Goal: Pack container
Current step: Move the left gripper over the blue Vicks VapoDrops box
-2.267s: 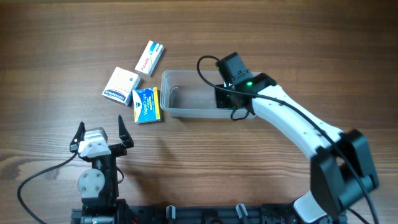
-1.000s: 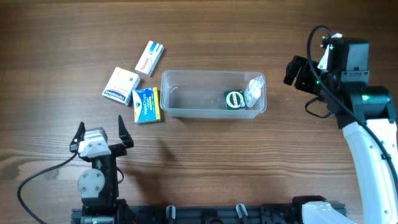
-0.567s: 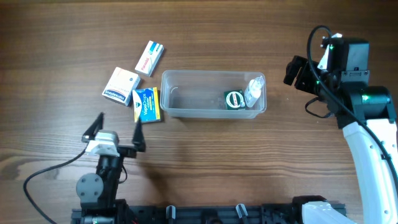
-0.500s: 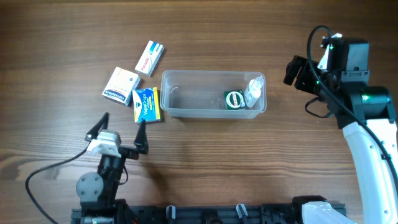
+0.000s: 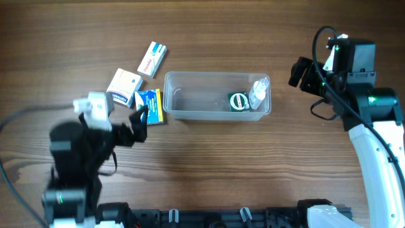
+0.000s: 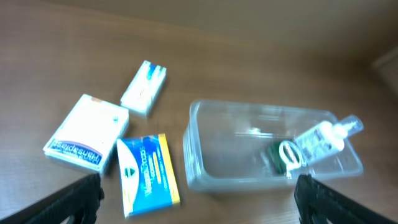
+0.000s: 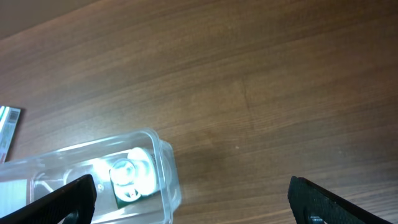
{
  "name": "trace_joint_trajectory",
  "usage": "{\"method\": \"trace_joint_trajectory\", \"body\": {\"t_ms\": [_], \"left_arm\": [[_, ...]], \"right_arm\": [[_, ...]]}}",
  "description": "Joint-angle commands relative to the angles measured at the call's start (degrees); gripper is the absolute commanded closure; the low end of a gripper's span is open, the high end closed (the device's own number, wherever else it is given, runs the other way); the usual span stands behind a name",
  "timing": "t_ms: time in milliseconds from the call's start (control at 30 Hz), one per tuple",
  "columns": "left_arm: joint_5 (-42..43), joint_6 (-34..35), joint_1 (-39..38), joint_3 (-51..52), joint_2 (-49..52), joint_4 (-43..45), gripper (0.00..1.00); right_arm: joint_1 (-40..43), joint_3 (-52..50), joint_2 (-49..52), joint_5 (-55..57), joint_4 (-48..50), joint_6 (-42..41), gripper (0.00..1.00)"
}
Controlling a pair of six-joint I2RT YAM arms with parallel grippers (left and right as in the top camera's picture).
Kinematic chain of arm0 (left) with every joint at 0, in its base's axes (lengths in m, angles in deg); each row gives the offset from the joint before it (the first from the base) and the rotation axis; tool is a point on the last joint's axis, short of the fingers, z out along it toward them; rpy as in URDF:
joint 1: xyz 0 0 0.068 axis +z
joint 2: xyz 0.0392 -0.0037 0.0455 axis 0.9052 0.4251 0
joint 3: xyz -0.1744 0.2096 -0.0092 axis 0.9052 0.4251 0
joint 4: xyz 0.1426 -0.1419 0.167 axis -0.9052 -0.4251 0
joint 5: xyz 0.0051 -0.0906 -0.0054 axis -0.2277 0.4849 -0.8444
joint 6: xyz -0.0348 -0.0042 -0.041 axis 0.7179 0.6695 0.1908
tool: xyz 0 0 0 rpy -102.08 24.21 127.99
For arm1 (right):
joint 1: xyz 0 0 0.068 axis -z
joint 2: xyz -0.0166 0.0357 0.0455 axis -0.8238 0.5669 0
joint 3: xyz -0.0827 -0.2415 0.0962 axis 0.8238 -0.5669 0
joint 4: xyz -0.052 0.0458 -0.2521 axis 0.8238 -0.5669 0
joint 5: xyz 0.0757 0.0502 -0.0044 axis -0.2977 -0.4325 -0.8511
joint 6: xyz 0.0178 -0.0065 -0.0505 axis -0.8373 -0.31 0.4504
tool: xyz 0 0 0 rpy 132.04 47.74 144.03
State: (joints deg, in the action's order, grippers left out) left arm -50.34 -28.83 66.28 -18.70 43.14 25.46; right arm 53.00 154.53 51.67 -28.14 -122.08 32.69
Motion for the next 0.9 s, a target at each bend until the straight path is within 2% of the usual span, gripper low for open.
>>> {"method": "trace_joint_trajectory", "body": {"t_ms": [0, 200, 400, 533, 567, 633, 767, 867], "left_arm": [[1.18, 0.68, -0.20, -7.28, 14.01, -4.46, 0.00], [1.79, 1.29, -0.20, -7.37, 25.92, -3.39, 0.00], [3.76, 1.05, -0.85, -7.37, 31.23, -2.03, 0.00], [-3.45, 1.11, -3.65, -7.37, 32.65, 0.24, 0.01], [-9.29, 2.03, -6.08, -7.37, 33.35, 1.27, 0.01], [-14.78, 2.60, -8.13, -7.37, 34.05, 1.99, 0.01], [-18.34, 2.60, -9.97, -7.37, 35.54, 3.69, 0.02], [-18.53, 3.56, -9.94, -7.37, 37.03, 5.25, 0.09]], "right_arm": [[0.09, 0.59, 0.04, 0.35, 0.00, 0.85, 0.00], [0.07, 0.59, 0.04, 0.35, 0.00, 0.83, 0.00], [0.09, 0.59, 0.04, 0.35, 0.00, 0.85, 0.00], [0.09, 0.59, 0.04, 0.33, 0.00, 0.85, 0.00], [0.09, 0.59, 0.04, 0.35, 0.00, 0.83, 0.00], [0.09, 0.59, 0.04, 0.35, 0.00, 0.85, 0.00], [0.09, 0.59, 0.04, 0.35, 0.00, 0.85, 0.00], [0.09, 0.59, 0.04, 0.35, 0.00, 0.85, 0.00]]}}
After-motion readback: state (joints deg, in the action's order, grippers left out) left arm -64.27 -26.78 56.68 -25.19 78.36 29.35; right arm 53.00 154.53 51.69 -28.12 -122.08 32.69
